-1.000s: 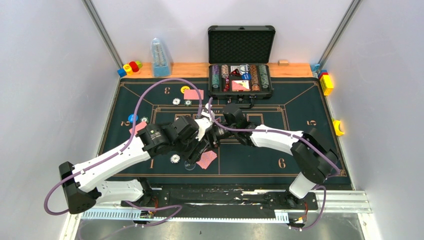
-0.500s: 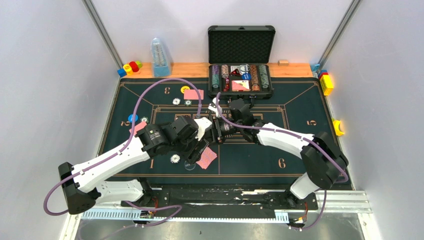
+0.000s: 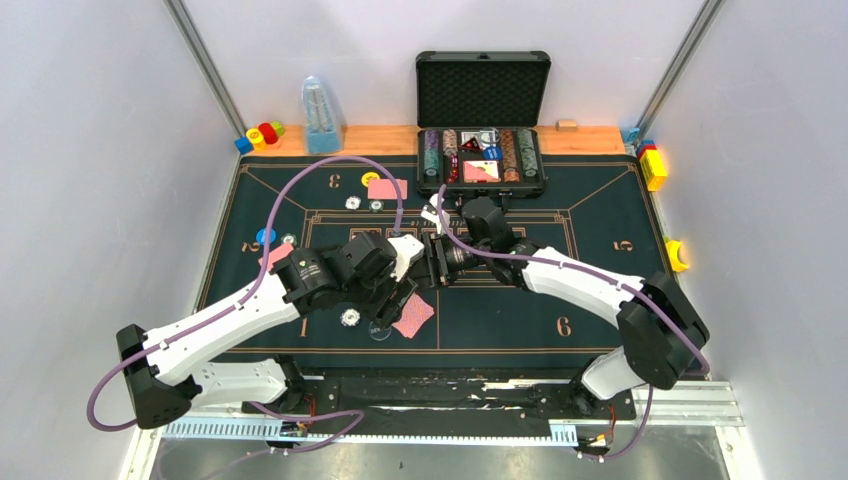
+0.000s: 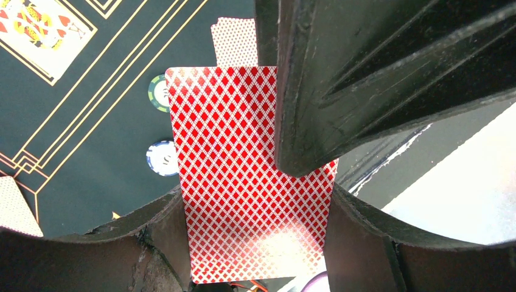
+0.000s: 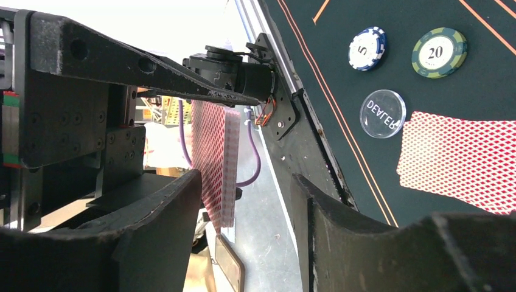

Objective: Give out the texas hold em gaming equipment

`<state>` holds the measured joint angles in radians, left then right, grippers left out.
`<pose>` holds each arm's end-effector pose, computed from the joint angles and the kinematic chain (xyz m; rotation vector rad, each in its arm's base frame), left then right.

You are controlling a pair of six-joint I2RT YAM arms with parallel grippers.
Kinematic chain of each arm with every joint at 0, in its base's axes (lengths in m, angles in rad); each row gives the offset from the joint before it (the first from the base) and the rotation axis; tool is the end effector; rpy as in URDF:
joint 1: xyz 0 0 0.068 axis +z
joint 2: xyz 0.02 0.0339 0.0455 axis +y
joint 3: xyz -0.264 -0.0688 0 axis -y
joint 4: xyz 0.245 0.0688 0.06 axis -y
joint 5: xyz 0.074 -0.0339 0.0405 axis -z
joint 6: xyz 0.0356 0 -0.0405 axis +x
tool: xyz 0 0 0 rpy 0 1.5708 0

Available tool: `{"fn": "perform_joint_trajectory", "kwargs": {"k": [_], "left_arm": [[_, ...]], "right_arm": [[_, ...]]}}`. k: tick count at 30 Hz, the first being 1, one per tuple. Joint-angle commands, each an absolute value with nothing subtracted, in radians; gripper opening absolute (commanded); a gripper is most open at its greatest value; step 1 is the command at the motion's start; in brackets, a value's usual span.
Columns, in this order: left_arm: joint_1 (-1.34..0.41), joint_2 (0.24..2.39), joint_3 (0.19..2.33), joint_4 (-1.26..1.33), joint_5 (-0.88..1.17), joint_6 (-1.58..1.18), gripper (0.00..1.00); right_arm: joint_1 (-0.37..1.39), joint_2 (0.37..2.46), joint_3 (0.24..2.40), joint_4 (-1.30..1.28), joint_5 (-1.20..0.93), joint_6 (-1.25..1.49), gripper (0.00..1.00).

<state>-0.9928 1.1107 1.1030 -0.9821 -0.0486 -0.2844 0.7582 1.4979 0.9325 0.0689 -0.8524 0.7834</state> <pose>0.1153 -0.1736 0.3166 0.8896 2.4604 -0.4152 0.2179 0.2432 0.2498 -0.6008 2.3383 1.7261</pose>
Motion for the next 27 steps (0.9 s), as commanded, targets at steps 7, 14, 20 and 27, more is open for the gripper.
{"fn": "perform_joint_trajectory", "kwargs": {"k": [7, 14, 20, 27], "left_arm": [[-0.991, 1.092, 1.114, -0.948, -0.035, -0.267, 0.0], [-0.991, 1.093, 1.114, -0.948, -0.033, -0.266, 0.0], [-0.991, 1.093, 1.114, -0.947, -0.032, -0.267, 0.0], [-0.991, 1.094, 1.114, -0.948, -0.029, -0.267, 0.0]], "right_arm": [[0.758, 1.432, 0.986, -0.045, -0.78, 0.701, 0.43], [0.758, 1.408, 0.994, -0.08, -0.748, 0.692, 0.38], [0.758, 1.387, 1.0, -0.106, -0.72, 0.681, 0.35], [0.757, 1.372, 1.006, -0.124, -0.705, 0.67, 0.3]]}}
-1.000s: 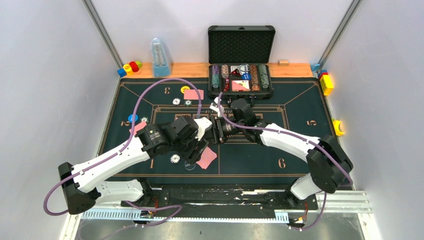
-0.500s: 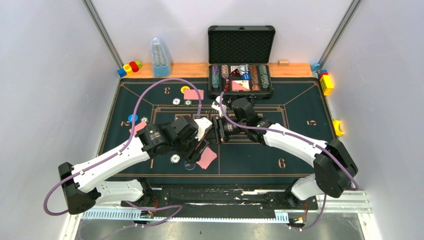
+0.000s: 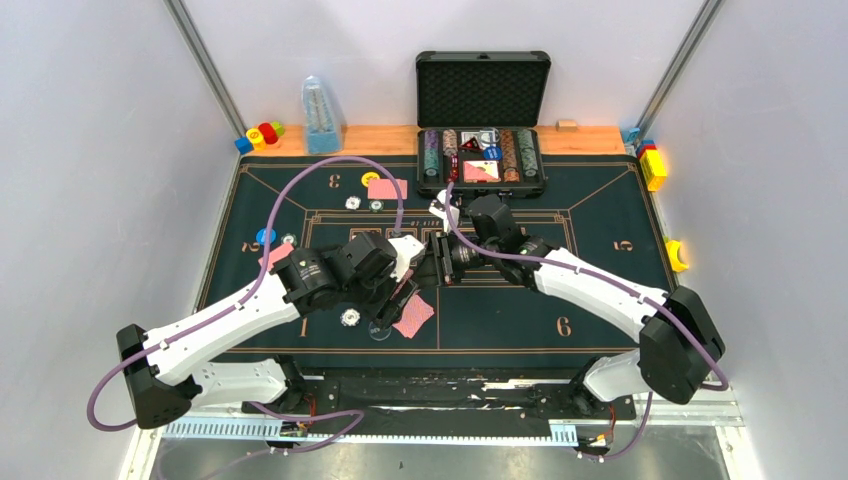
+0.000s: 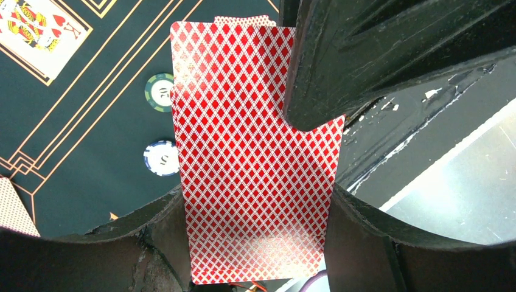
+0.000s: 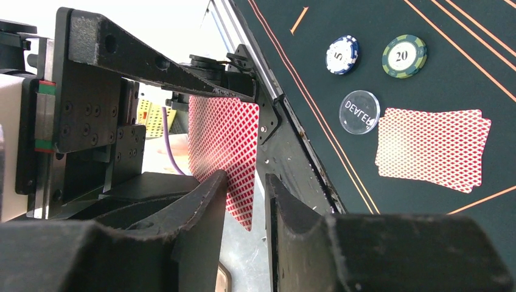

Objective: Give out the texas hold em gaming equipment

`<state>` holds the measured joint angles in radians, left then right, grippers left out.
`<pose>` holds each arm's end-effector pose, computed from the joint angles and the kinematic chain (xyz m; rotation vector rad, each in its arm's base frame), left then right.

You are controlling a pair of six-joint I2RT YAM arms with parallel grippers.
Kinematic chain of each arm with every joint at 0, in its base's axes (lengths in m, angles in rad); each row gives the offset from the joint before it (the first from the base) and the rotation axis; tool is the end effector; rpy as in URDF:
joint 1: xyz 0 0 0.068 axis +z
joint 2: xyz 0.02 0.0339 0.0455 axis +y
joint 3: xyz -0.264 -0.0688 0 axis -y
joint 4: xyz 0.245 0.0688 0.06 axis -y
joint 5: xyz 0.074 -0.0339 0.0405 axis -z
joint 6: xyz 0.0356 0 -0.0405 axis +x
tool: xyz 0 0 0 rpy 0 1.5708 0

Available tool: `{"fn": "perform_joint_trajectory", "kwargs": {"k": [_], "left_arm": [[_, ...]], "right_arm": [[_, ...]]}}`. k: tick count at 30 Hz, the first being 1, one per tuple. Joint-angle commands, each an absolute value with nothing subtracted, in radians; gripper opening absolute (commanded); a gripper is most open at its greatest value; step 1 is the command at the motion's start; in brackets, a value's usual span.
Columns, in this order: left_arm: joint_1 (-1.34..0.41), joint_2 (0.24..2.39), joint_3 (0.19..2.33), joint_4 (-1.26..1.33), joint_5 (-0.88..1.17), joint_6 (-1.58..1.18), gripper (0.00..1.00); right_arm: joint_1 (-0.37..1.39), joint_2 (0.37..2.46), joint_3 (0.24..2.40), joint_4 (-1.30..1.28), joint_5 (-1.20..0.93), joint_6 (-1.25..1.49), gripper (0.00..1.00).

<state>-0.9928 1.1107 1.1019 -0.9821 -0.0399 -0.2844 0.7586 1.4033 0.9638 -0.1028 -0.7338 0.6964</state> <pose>0.1150 -0.1737 0.3162 0.8944 2.4636 -0.4241 0.2081 0.2300 0.2720 -0.5841 2.3374 1.5603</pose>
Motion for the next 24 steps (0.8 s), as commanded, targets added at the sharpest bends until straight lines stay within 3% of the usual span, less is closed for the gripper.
{"fn": "perform_joint_trajectory", "kwargs": {"k": [1, 9, 21, 24], "left_arm": [[-0.991, 1.093, 1.115, -0.948, -0.029, -0.267, 0.0], [-0.991, 1.095, 1.114, -0.947, -0.029, -0.267, 0.0], [-0.991, 1.092, 1.115, -0.949, -0.031, -0.267, 0.0], [-0.991, 1.092, 1.114, -0.948, -0.031, -0.267, 0.0]], "right_arm": [[0.758, 1.371, 1.007, -0.128, -0.703, 0.668, 0.29], [0.758, 1.35, 1.016, -0.148, -0.669, 0.657, 0.23], [0.758, 1.312, 1.03, -0.188, -0.593, 0.625, 0.22], [0.756, 1.301, 1.034, -0.19, -0.592, 0.619, 0.13]]}}
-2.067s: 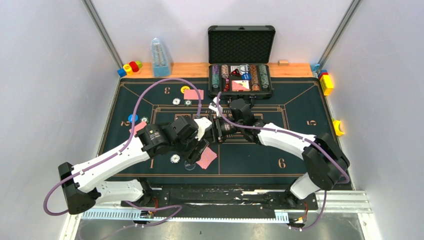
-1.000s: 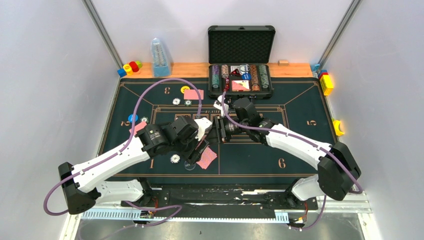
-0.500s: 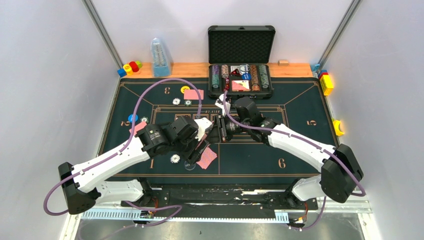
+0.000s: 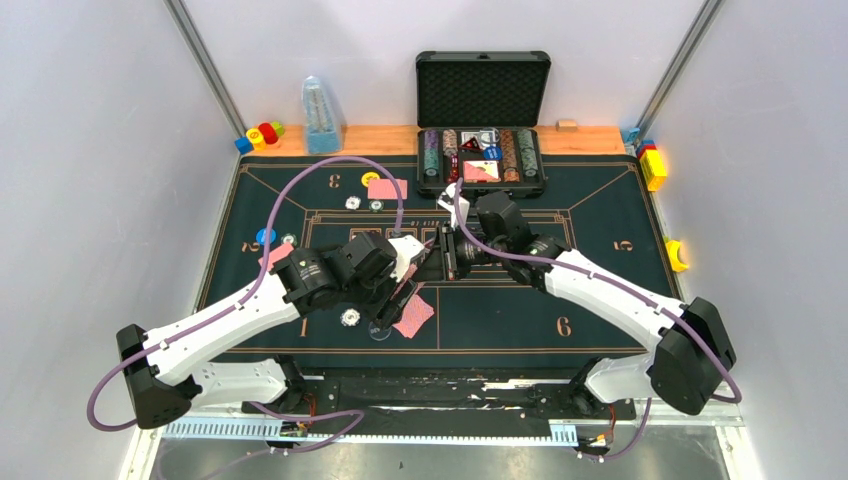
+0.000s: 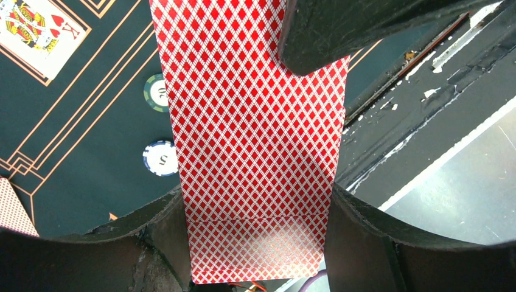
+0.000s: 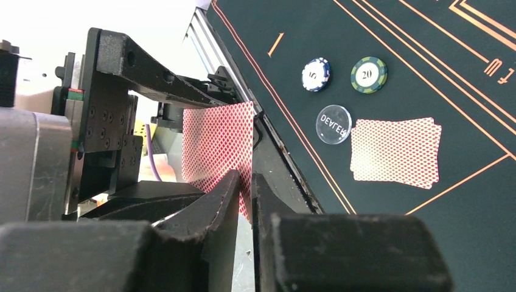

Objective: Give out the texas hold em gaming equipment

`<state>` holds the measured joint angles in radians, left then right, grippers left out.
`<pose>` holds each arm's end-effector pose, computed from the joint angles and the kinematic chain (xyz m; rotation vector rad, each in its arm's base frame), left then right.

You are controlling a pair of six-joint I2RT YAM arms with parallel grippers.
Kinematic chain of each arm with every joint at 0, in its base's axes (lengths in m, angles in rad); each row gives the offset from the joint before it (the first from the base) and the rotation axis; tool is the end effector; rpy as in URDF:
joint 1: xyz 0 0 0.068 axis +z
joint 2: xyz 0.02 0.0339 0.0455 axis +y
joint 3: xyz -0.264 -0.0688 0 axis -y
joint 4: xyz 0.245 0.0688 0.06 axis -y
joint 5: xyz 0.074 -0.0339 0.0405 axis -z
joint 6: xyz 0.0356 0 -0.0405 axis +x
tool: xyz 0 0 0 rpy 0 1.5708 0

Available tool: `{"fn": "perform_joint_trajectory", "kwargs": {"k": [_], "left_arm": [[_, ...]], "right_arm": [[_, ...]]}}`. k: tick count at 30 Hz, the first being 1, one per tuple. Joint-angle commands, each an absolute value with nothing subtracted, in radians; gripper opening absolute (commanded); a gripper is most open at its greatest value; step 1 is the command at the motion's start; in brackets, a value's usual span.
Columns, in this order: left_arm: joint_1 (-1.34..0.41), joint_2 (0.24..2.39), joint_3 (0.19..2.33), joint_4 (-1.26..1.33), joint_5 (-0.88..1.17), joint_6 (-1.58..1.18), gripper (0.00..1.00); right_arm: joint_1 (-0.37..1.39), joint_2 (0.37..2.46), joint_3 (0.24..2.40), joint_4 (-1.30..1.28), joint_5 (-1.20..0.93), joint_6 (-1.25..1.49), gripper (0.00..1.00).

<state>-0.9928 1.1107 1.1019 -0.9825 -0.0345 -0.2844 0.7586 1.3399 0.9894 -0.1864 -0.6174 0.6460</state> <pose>0.1148 -0.1738 0.3162 0.8973 2.4653 -0.4299 0.2027 0.2205 0.2900 -0.5527 2.3018 1.4224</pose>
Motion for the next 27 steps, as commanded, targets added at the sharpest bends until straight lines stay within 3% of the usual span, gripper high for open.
{"fn": "perform_joint_trajectory", "kwargs": {"k": [1, 4, 21, 27], "left_arm": [[-0.991, 1.092, 1.114, -0.949, -0.031, -0.268, 0.0], [-0.99, 1.092, 1.115, -0.949, -0.032, -0.268, 0.0], [-0.991, 1.087, 1.115, -0.95, -0.035, -0.272, 0.0], [-0.991, 1.088, 1.113, -0.95, -0.034, -0.273, 0.0]], "right_arm": [[0.756, 1.298, 1.035, -0.191, -0.594, 0.617, 0.1], [0.756, 1.286, 1.037, -0.19, -0.594, 0.613, 0.0], [0.703, 1.156, 1.028, -0.192, -0.601, 0.57, 0.0], [0.685, 1.069, 1.02, -0.192, -0.509, 0.498, 0.0]]}}
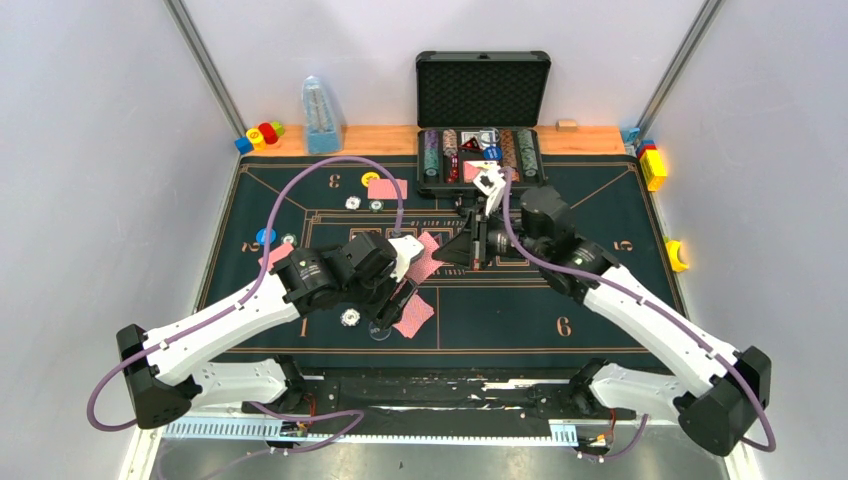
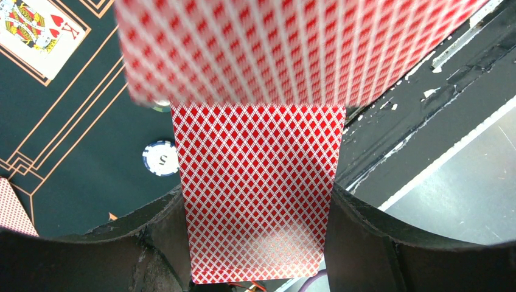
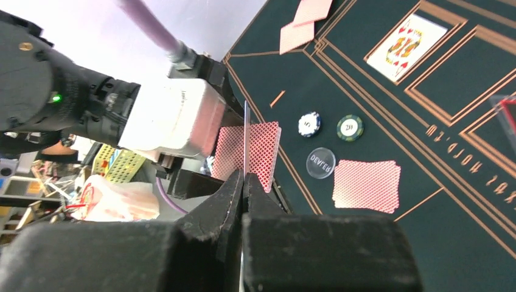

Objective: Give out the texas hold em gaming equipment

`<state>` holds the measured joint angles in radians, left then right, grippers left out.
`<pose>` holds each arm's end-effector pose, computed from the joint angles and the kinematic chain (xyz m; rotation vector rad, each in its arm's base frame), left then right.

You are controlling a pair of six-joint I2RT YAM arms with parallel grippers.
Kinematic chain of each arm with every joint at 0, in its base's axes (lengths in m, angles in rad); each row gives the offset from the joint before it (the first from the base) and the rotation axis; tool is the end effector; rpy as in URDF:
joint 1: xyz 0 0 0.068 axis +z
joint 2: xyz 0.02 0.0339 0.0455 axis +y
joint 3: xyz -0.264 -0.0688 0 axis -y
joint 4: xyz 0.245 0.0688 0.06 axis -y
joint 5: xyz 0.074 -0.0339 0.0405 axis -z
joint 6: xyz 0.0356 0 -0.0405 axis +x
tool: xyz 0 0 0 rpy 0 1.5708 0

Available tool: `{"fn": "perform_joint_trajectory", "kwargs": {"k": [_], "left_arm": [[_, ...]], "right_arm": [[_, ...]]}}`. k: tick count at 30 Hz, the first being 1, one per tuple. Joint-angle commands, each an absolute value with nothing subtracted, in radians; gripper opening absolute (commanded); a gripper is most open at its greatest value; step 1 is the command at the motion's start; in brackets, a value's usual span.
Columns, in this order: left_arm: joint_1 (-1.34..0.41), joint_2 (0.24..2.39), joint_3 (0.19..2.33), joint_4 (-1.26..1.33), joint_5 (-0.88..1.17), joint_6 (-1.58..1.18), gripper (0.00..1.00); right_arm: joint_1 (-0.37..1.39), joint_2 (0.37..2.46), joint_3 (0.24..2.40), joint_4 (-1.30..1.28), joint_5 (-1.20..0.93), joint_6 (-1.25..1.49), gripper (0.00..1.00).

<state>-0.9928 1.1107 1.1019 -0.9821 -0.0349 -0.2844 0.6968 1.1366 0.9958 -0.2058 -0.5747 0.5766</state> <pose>0.1149 -0.1738 0.3162 0.8969 2.4648 -0.4297 0.1852 0.1802 0.3427 -0.5552 2.0485 1.3612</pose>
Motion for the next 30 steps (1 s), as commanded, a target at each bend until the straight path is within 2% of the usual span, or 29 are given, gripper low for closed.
{"fn": "perform_joint_trajectory", "kwargs": {"k": [1, 5, 7, 11, 19, 25, 30], "left_arm": [[-0.991, 1.09, 1.114, -0.951, -0.034, -0.273, 0.0], [-0.991, 1.091, 1.115, -0.951, -0.036, -0.273, 0.0], [-0.991, 1.089, 1.115, -0.953, -0.04, -0.279, 0.0], [-0.99, 1.088, 1.116, -0.96, -0.046, -0.293, 0.0], [-0.991, 1.09, 1.121, -0.974, -0.062, -0.323, 0.0], [-0.99, 1.082, 1.116, -0.976, -0.081, -0.337, 0.0], [-0.991, 1.066, 1.11, -0.972, -0.092, -0.338, 0.0]], "right_arm": [[0.682, 1.057, 1.02, -0.19, -0.485, 0.475, 0.0], [0.68, 1.03, 1.03, -0.147, -0.378, 0.282, 0.0], [0.679, 1.043, 1.022, -0.093, -0.248, 0.143, 0.0], [0.68, 1.143, 0.942, 0.157, -0.087, -0.295, 0.0], [0.653, 1.517, 0.834, 0.631, -0.132, -0.878, 0.0], [0.646, 1.761, 0.815, 0.873, -0.224, -1.001, 0.0], [0.671, 1.836, 0.768, 0.962, -0.274, -1.043, 0.0]]}}
